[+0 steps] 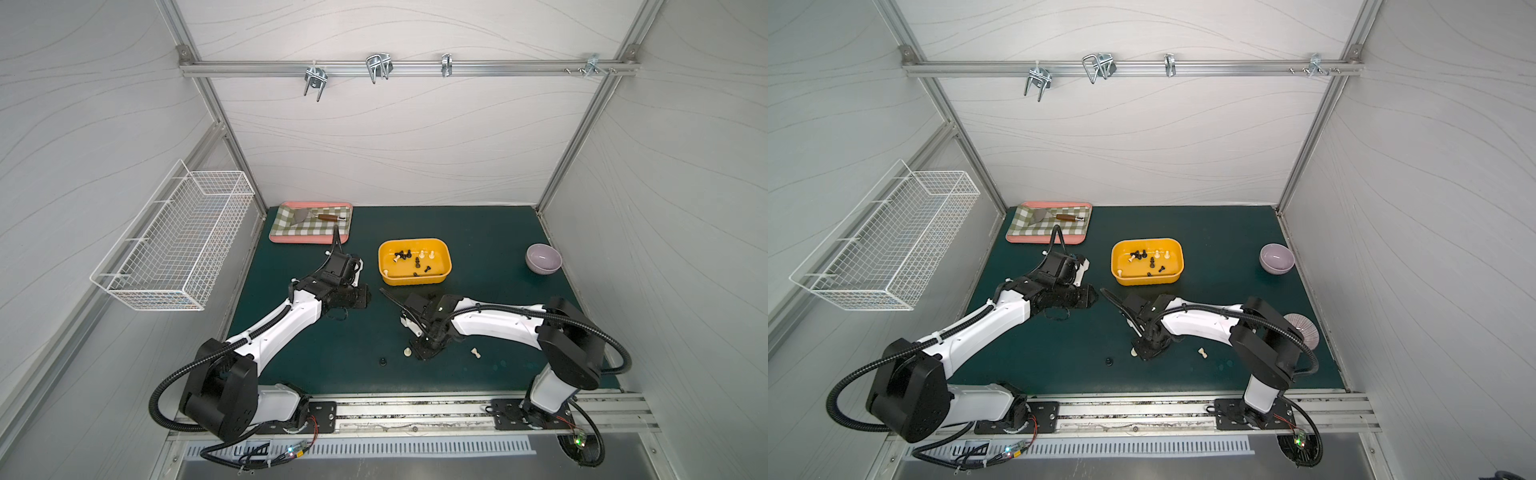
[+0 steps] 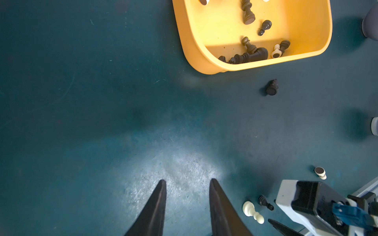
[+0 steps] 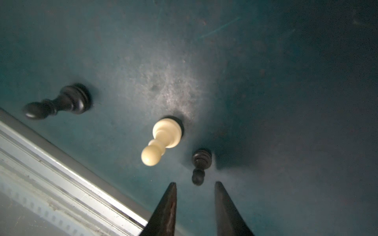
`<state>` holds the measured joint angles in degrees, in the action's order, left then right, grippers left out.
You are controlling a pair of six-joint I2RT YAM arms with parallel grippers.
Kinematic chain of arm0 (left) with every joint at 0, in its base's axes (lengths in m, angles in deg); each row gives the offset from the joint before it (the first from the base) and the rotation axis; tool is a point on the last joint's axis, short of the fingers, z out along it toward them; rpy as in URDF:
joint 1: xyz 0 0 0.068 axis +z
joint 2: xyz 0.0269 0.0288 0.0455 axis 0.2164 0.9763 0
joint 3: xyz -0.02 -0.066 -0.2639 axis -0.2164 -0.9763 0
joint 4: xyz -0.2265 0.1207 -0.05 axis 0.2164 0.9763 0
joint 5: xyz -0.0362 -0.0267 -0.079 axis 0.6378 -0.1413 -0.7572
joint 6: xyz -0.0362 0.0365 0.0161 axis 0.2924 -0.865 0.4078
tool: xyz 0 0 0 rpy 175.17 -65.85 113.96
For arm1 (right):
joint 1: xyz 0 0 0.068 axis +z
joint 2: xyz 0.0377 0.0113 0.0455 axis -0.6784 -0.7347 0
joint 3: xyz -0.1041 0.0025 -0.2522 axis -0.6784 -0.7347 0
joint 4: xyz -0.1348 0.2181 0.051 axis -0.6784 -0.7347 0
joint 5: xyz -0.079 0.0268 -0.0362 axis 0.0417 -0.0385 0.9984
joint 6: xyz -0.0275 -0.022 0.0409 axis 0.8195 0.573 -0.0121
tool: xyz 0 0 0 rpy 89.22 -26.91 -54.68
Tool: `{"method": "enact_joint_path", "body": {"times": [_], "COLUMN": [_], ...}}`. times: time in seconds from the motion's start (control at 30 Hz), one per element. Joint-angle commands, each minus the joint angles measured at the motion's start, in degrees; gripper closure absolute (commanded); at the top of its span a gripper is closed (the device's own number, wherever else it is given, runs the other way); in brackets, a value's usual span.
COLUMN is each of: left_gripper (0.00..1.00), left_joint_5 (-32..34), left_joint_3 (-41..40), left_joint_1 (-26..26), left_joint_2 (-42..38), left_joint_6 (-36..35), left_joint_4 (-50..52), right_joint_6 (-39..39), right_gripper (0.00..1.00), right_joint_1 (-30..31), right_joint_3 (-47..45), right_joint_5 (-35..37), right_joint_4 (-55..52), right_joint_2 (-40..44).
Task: Put the chess pieces into the storage box
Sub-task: Pick up the chess piece at the center of the board.
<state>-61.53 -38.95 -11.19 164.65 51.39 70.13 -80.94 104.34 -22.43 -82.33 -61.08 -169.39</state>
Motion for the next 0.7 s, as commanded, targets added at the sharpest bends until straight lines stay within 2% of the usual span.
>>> {"method": "enact_joint_path", "body": {"times": [0.0, 0.67], "left_gripper": [0.63, 0.63], "left_joint_5": [-0.5, -1.1], "left_joint_3": [0.1, 0.2], "left_joint_1": [0.2, 0.3], "left_joint_2": [-1.0, -0.6], "left_joint_6": [0.7, 0.9], "left_joint_4": [-1.4, -1.8], "right_joint_6": [0.0, -0.6], "right_gripper": [0.67, 0.75], "right_joint_1": [0.6, 0.7], "right_joint_3": [0.8, 1.3], "right_joint_5": [0.8, 1.4], "right_joint_4": [0.5, 1.6], "right_joint_2": [-0.8, -2.4]}}
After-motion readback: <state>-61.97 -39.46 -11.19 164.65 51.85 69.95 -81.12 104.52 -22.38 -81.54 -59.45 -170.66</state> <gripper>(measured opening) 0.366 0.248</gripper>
